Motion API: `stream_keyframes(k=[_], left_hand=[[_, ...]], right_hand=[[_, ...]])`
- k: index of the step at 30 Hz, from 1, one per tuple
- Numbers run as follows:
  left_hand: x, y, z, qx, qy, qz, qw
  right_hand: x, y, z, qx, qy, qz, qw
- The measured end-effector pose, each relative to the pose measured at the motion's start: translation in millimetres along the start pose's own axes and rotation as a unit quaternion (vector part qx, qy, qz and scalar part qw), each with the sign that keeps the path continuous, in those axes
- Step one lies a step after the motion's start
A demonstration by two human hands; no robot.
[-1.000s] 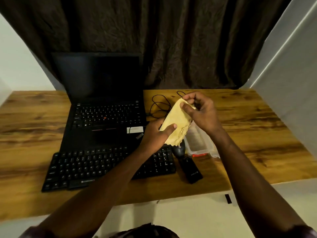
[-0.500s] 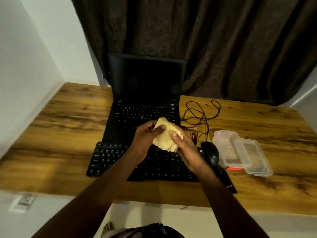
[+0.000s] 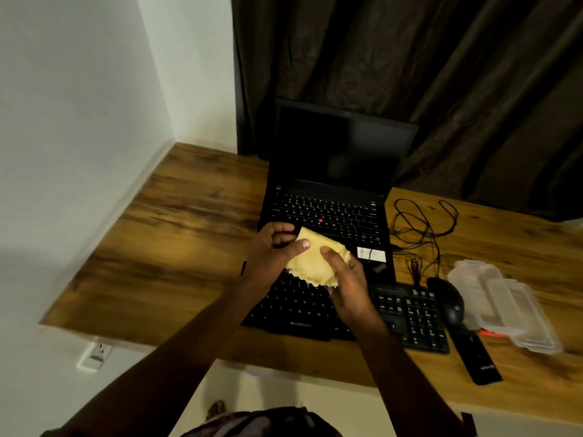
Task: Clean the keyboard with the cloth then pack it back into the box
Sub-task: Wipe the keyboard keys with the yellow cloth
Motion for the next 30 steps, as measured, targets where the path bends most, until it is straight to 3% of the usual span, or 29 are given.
stream_keyframes(k=[3,8,10,12,14,16,17,19,21,22,27,30], left_hand=[[2,17,3,-0.049,0.004,-0.019,0.999],[8,42,5,-0.09,0.056,-0.048,0.993],[9,48,5,-0.084,0.059,-0.038,0.994],[11,58,7,-0.102,0.016,0.046,0.994],[9,77,6,-0.086,-0.051,0.164,0.981],[7,101,0,0.022,-0.048,0.242,0.969],[7,114,-4,0.092,-0.017,0.293,0.952],[9,134,-12,0.193,0.027,0.439,0.877],[15,145,-15,0.254,0.028,0.514,0.819],[18,147,-13,0.269,0.025,0.524,0.808],[25,145,-2,0.276,-0.014,0.582,0.765],[27,147,-1,0.274,-0.021,0.574,0.771]], right_hand=[[-13,-31,-6,0.038,-0.006,0.095,0.995],[-35,-63,1,-0.046,-0.003,0.134,0.99],[-37,-68,7,-0.072,0.014,0.093,0.993],[-33,-66,14,-0.111,0.076,-0.041,0.99],[-25,-56,22,-0.136,0.185,-0.286,0.93],[-17,-50,30,-0.079,0.279,-0.49,0.822],[-16,-49,33,-0.031,0.294,-0.557,0.776],[-20,-51,35,0.044,0.272,-0.647,0.711],[-26,-58,37,0.078,0.247,-0.685,0.681],[-29,-63,38,0.091,0.247,-0.693,0.671],[-42,-79,43,0.118,0.253,-0.71,0.646],[-46,-80,43,0.116,0.232,-0.717,0.647]])
Point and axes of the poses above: each hand's wrist, its own z-axis towards the middle knuckle, its own y-axis out of the back of the hand, x = y × z, the point moved 1 cm from there along z, towards the middle knuckle, and after that the axes turned 6 degrees about -z, right-handed, at the moved point
